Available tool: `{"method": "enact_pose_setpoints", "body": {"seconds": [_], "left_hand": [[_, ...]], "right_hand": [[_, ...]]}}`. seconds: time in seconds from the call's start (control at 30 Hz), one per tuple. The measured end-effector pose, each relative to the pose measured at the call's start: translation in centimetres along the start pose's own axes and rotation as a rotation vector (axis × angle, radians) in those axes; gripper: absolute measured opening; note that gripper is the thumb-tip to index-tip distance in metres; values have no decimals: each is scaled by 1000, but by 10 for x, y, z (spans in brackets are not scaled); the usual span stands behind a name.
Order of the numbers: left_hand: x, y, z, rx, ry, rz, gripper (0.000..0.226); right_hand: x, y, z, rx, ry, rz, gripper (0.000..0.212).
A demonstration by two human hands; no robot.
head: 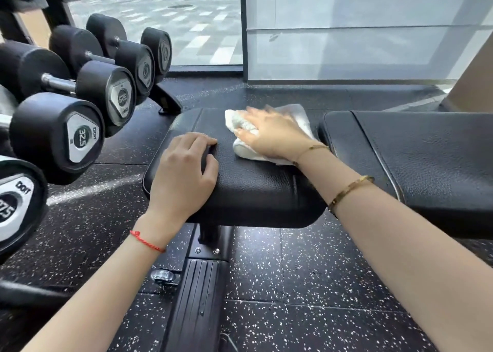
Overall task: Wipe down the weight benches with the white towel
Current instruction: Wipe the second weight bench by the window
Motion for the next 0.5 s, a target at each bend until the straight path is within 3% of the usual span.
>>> {"method": "enact_pose_setpoints", "body": {"seconds": [0.2,0.33,0.5], "left_hand": [[1,0,-1,5,0,3,28],[1,0,0,10,-6,9,33],[0,0,0,-1,-24,-7,37]], "right_hand": [[41,-23,-5,15,-115,212,53],[42,-7,12,-13,-117,0,57],[-11,-12,21,-71,-13,-36,56]]}}
Point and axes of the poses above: each hand's wrist, its own x-axis away from the middle knuckle, its own y-axis out of the palm, z = x × y, the point moved 9 cm from there along -x, towards the middle knuckle, and after that the axes turned 2 degrees about -z, right-handed, at the moved point
